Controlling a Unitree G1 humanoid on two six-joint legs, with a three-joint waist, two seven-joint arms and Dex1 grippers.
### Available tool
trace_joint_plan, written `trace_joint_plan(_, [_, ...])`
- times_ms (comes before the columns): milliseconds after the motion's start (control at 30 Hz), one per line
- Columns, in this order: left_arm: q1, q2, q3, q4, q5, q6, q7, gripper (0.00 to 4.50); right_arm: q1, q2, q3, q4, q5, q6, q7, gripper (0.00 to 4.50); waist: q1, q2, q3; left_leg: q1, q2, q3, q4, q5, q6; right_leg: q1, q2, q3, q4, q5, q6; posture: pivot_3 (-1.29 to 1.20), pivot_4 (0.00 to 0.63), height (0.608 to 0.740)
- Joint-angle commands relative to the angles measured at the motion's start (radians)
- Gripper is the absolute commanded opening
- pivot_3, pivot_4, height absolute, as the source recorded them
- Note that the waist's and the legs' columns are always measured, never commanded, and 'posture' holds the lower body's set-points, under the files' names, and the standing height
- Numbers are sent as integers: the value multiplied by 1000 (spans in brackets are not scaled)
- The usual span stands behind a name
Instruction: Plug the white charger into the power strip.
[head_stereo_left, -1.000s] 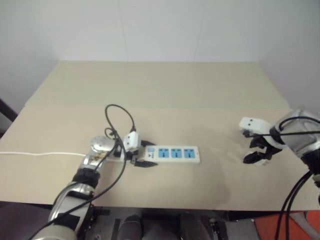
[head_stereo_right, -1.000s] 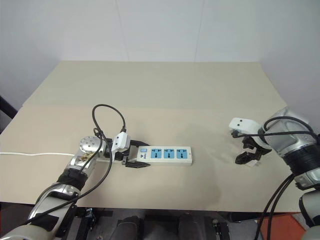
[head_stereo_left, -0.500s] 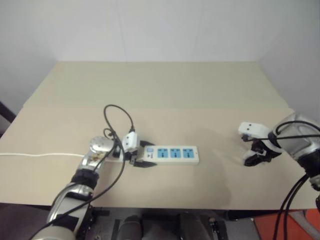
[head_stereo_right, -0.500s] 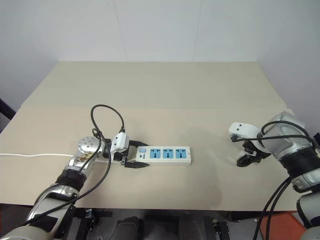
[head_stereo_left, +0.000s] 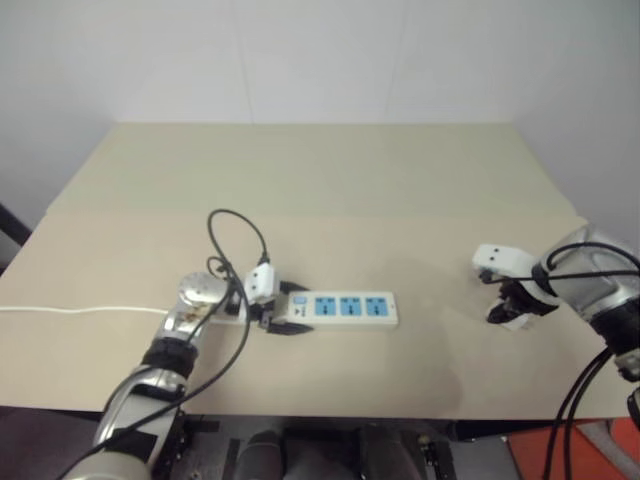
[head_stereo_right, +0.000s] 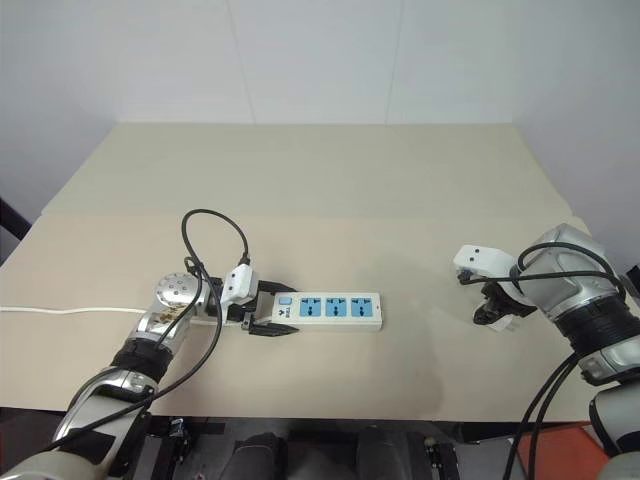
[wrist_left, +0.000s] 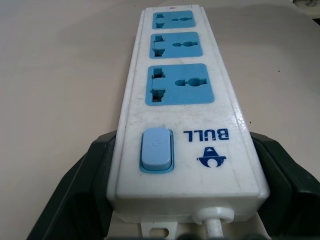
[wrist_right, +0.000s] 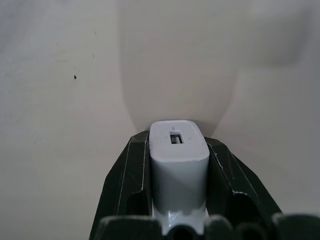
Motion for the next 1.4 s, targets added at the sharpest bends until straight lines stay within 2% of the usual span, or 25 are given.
trace_joint_plan(33, [-9, 12, -33, 6, 19, -1, -38, 3312, -47, 22, -147, -97, 91, -9, -18, 1149, -1, 0, 0, 0, 0, 0, 0, 0, 0, 0, 0, 0, 0, 0, 0, 0, 150, 740])
trace_joint_plan(267, [-32, 11, -42, 29, 20, -9, -50, 3312, 26, 247, -508, -292, 374, -74, -174, 1149, 4, 0, 0, -1, 0, -1, 0, 0, 0, 0, 0, -1, 0, 0, 0, 0, 150, 740])
trace_joint_plan(500, [-45, 16, -47, 43, 26, -9, -48, 3312, 116, 492, -579, -400, 538, -99, -339, 1149, 6, 0, 0, -1, 0, -2, 0, 0, 0, 1, 0, -2, 1, 0, 0, 0, 150, 740])
trace_joint_plan(633, [-41, 20, -47, 37, 28, 3, -40, 3312, 176, 564, -520, -428, 566, -168, -354, 1149, 7, 0, 0, -1, 0, -3, 0, 0, 0, 1, 0, -2, 1, 0, 0, 0, 150, 740])
trace_joint_plan(867, [-34, 29, -42, 26, 27, 16, -25, 3312, 235, 608, -439, -381, 548, -341, -339, 1149, 3, 0, 0, 0, 0, -2, 0, 0, 0, 1, 0, -2, 1, 0, 0, 0, 150, 740])
trace_joint_plan(1167, [-4, 30, -39, -24, 22, 46, 6, 3312, 219, 678, -359, -262, 521, -491, -348, 1149, 2, 0, 0, 0, 0, -2, 0, 0, 0, 1, 0, -2, 1, 0, 0, 0, 150, 740])
trace_joint_plan(1400, [24, 42, -35, -67, 14, 72, 22, 3312, 228, 709, -321, -223, 514, -532, -344, 1149, 3, 0, 0, 0, 0, -2, 0, 0, 0, 1, 0, -2, 1, 0, 0, 0, 150, 740])
